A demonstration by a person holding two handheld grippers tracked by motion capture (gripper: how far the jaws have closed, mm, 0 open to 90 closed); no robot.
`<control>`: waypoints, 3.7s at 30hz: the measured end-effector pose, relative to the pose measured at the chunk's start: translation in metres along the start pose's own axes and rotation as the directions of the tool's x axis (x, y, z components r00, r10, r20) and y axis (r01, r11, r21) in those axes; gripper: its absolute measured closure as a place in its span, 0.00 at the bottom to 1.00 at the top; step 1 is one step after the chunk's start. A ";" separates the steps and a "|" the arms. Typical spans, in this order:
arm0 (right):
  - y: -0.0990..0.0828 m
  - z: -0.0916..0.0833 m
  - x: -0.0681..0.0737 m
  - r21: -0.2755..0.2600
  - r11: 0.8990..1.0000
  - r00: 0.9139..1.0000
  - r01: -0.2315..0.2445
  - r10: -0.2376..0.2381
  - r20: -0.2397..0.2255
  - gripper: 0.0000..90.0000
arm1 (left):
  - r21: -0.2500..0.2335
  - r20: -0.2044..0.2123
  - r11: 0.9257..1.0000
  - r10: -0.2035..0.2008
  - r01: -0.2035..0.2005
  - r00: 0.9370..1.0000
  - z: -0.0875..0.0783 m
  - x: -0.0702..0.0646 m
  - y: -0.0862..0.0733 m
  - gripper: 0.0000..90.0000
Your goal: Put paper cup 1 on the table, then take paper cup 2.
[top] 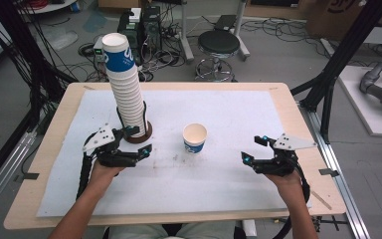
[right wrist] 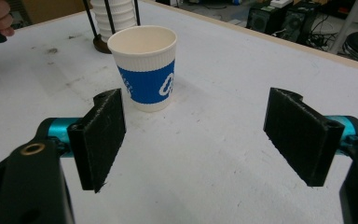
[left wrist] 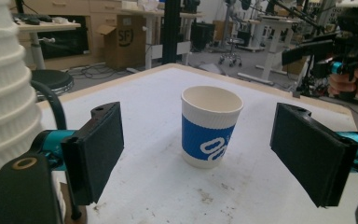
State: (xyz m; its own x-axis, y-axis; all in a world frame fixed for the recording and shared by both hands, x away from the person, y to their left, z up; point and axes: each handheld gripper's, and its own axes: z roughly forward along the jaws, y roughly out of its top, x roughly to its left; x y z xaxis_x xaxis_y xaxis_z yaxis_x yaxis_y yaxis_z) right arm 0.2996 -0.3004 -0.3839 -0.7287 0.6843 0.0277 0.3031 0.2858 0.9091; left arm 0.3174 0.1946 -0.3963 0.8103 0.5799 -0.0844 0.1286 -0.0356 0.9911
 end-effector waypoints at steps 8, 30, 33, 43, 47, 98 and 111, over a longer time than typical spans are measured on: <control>0.001 -0.002 0.000 -0.003 1.000 1.000 -0.003 0.003 0.007 0.24 | -0.035 -0.036 0.999 -0.018 0.017 0.999 -0.013 0.011 -0.001 0.19; -0.004 -0.003 -0.001 0.016 1.000 1.000 -0.010 0.010 -0.012 0.24 | -0.048 -0.075 0.998 -0.050 0.047 0.996 -0.037 0.020 0.018 0.19; -0.005 -0.003 -0.001 0.018 1.000 1.000 -0.011 0.011 -0.018 0.24 | -0.040 -0.084 0.998 -0.045 0.042 0.995 -0.042 0.022 0.029 0.18; -0.002 -0.001 0.000 0.022 1.000 1.000 -0.007 0.007 -0.013 0.24 | -0.033 -0.048 0.999 -0.005 0.003 0.999 -0.050 0.028 0.078 0.19; -0.003 -0.002 0.000 0.024 1.000 1.000 -0.009 0.010 -0.013 0.24 | -0.046 -0.037 0.999 -0.004 0.002 0.999 -0.053 0.032 0.100 0.19; -0.005 -0.007 -0.004 0.012 1.000 1.000 -0.027 0.027 -0.012 0.24 | 0.139 -0.159 0.990 0.033 -0.010 0.987 -0.001 0.092 0.228 0.19; -0.006 -0.008 -0.005 0.013 0.999 0.999 -0.031 0.031 -0.009 0.24 | 0.176 -0.163 0.983 0.072 -0.042 0.984 0.008 0.095 0.228 0.30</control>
State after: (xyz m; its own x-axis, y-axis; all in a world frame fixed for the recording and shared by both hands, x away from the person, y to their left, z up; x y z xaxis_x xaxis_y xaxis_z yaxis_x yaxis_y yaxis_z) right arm 0.2960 -0.3108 -0.3856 -0.7248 0.6864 0.0595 0.3330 0.2734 0.9025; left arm 0.4286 0.2347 -0.1794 0.7131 0.7010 0.0050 0.1927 -0.2029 0.9601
